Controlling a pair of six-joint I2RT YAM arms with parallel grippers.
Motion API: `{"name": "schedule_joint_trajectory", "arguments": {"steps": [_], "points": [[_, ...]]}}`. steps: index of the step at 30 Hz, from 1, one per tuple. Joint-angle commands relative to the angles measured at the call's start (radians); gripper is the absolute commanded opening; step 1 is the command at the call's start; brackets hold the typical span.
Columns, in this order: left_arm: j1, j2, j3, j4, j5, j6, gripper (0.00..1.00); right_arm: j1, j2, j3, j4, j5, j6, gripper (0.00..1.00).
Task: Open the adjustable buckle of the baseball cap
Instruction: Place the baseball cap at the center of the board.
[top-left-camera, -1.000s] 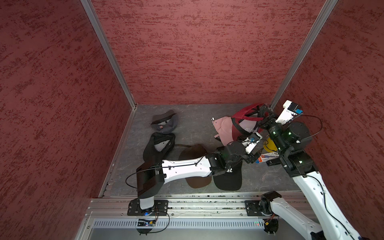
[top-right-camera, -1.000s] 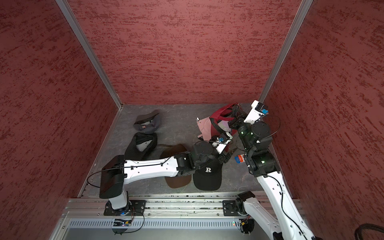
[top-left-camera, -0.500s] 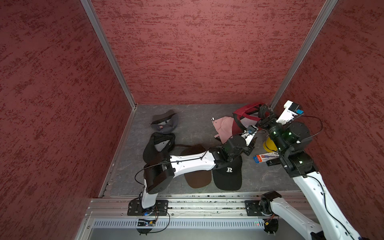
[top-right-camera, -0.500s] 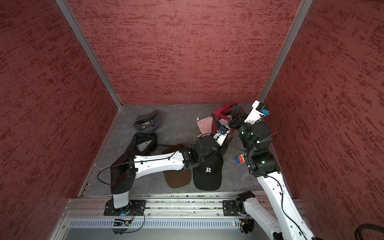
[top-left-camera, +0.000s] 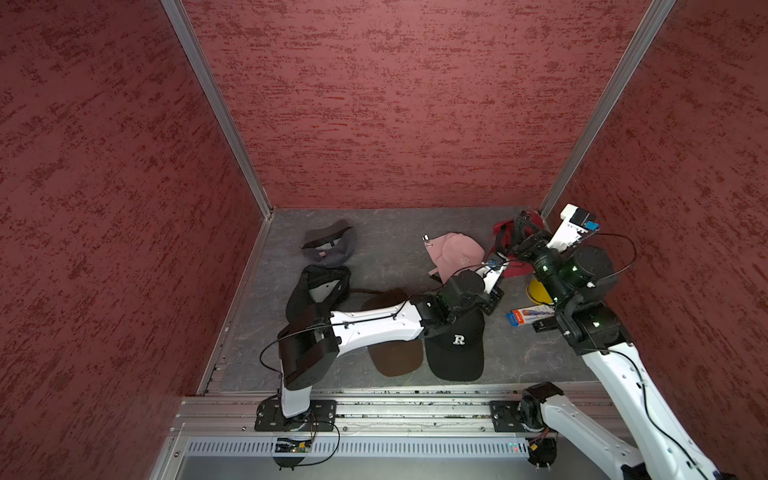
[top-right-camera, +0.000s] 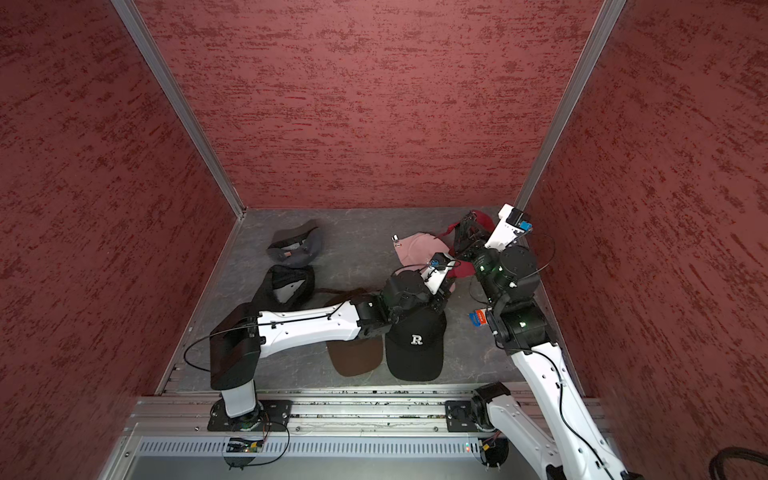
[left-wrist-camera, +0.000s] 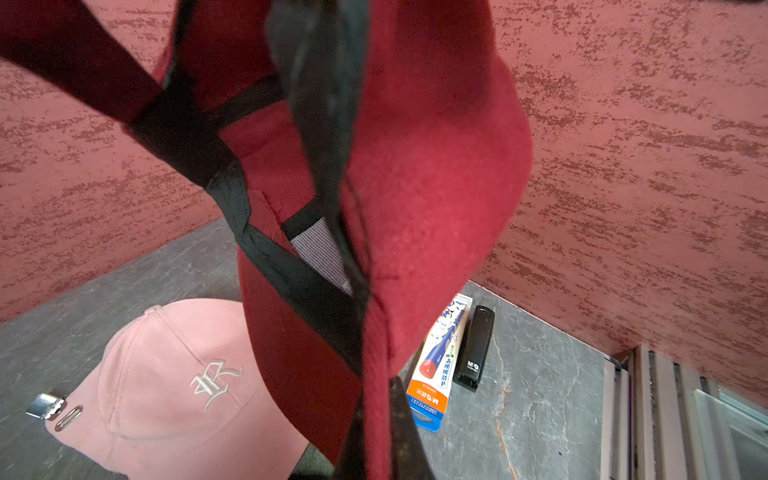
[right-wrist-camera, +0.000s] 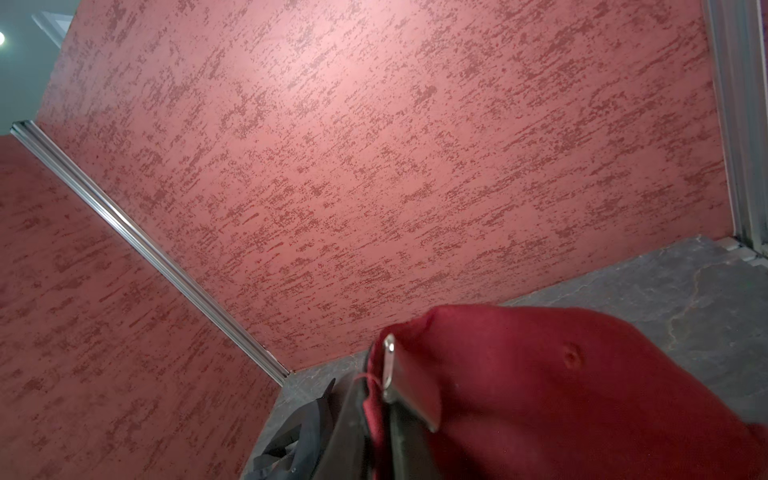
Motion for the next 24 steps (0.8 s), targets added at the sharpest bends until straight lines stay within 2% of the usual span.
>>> {"name": "schedule_joint_trajectory", "arguments": {"steps": [1, 3, 9, 11, 16, 24], "points": [[0.031, -0.075, -0.026, -0.062, 0.136, -0.039, 0.00, -0.002, -0.016, -0.003, 0.053, -0.058, -0.062, 0.22], [0.059, -0.093, -0.028, -0.127, 0.201, -0.070, 0.00, -0.003, -0.017, -0.003, 0.051, -0.064, -0.084, 0.28], [0.112, -0.166, -0.078, -0.201, 0.261, -0.097, 0.00, -0.002, -0.015, 0.008, 0.048, -0.122, -0.158, 0.51], [0.133, -0.189, -0.094, -0.217, 0.278, -0.113, 0.00, -0.003, -0.015, 0.015, 0.046, -0.138, -0.172, 0.55], [0.260, -0.228, -0.141, -0.248, 0.385, -0.207, 0.00, -0.003, -0.054, -0.016, 0.119, -0.177, -0.169, 0.58], [0.553, -0.213, -0.187, -0.185, 0.639, -0.386, 0.00, -0.003, -0.091, -0.044, 0.069, -0.198, -0.187, 0.58]]}}
